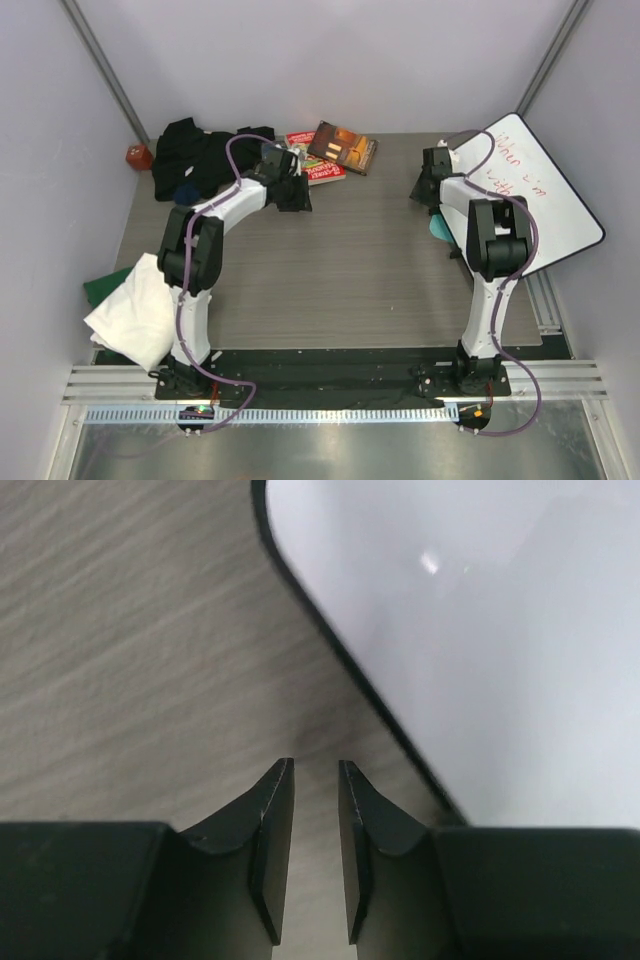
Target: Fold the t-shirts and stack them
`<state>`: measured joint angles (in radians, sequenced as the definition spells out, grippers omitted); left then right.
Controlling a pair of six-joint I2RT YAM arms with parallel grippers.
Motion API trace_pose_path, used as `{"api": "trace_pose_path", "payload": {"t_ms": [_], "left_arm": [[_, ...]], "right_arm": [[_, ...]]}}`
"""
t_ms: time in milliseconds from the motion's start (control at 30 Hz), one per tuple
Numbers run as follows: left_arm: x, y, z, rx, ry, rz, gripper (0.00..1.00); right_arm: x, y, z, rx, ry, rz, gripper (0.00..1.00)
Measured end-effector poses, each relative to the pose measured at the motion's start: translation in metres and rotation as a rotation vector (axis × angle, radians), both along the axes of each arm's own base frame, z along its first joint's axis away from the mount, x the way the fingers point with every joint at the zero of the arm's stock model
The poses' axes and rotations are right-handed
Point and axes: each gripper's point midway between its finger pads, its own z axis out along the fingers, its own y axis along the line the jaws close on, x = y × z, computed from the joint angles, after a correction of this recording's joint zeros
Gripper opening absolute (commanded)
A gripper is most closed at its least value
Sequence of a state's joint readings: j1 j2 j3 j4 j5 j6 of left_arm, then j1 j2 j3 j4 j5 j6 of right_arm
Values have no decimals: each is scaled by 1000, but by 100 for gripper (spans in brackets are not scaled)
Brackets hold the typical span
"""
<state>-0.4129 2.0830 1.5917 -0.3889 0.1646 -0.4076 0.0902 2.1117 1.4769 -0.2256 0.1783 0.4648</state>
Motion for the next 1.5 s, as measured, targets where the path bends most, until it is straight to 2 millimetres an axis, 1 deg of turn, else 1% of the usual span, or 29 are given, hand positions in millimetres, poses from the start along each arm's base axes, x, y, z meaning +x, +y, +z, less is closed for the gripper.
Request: {"api": "trace_pose_path", "payload": {"t_ms": [67,133,167,200,267,300,333,400,467,500,533,600,667,733,767,800,833,867,967,1000,1067,1167,1233,1267,1300,1367,1400,1467,1500], "left_arm": [[0,3,4,-6,-3,21,42],[-1,8,13,-11,-12,50,42],[-2,10,17,-12,-19,60,42],[-5,13,21,-13,-27,77,42],[-15,22,34,-10,-47,104,42],[-20,26,39,-9,-55,115,42],[-27,31,46,-9,-66,129,42],[-40,42,59,-1,-91,157,42],[-50,54,72,13,-122,187,42],[-57,63,80,28,-142,213,42],[-63,71,88,39,-157,237,42],[-76,88,101,61,-189,292,42],[-89,102,111,73,-209,340,42],[-105,115,121,74,-227,382,42],[-111,120,126,70,-235,403,43],[-117,125,133,66,-246,422,49],[-120,128,141,58,-260,440,52],[-123,132,149,55,-275,456,54],[-127,145,175,63,-309,519,55],[-126,150,187,65,-327,543,55],[-122,158,210,71,-358,583,62],[-111,172,248,54,-427,658,63],[-101,181,262,38,-452,704,63],[-94,188,266,34,-454,729,61],[-85,195,266,32,-450,758,61],[-62,214,261,27,-435,830,60],[-49,222,254,29,-422,860,59],[-17,240,233,51,-392,911,59],[-8,243,225,58,-379,918,58]], "right_arm": [[-11,10,4,25,7,30,30],[-17,28,12,48,-3,75,31],[-20,41,18,61,-12,106,31],[-24,57,25,83,-25,147,35],[-36,93,41,136,-50,239,35],[-43,107,48,155,-61,275,35],[-53,123,55,177,-72,320,35],[-78,149,68,215,-95,397,34],[-110,175,76,270,-100,480,34],[-125,185,76,298,-92,516,34],[-136,190,74,318,-79,539,34],[-158,198,62,350,-46,571,34],[-184,200,41,365,11,586,34],[-215,197,14,378,86,590,34],[-232,199,5,385,120,609,34],[-243,200,-1,391,144,619,34],[-257,202,-5,404,169,638,34],[-262,204,-4,410,172,652,34],[-273,210,9,429,145,696,35],[-274,211,16,439,120,705,34],[-274,212,26,455,84,713,35],[-275,215,36,485,42,720,34],[-279,218,35,498,44,726,35],[-282,218,33,502,51,727,34],[-285,219,31,507,60,727,34],[-291,220,28,513,76,731,34],[-293,220,26,516,82,732,34],[-297,219,22,517,92,733,34],[-299,218,20,516,97,730,34]]}}
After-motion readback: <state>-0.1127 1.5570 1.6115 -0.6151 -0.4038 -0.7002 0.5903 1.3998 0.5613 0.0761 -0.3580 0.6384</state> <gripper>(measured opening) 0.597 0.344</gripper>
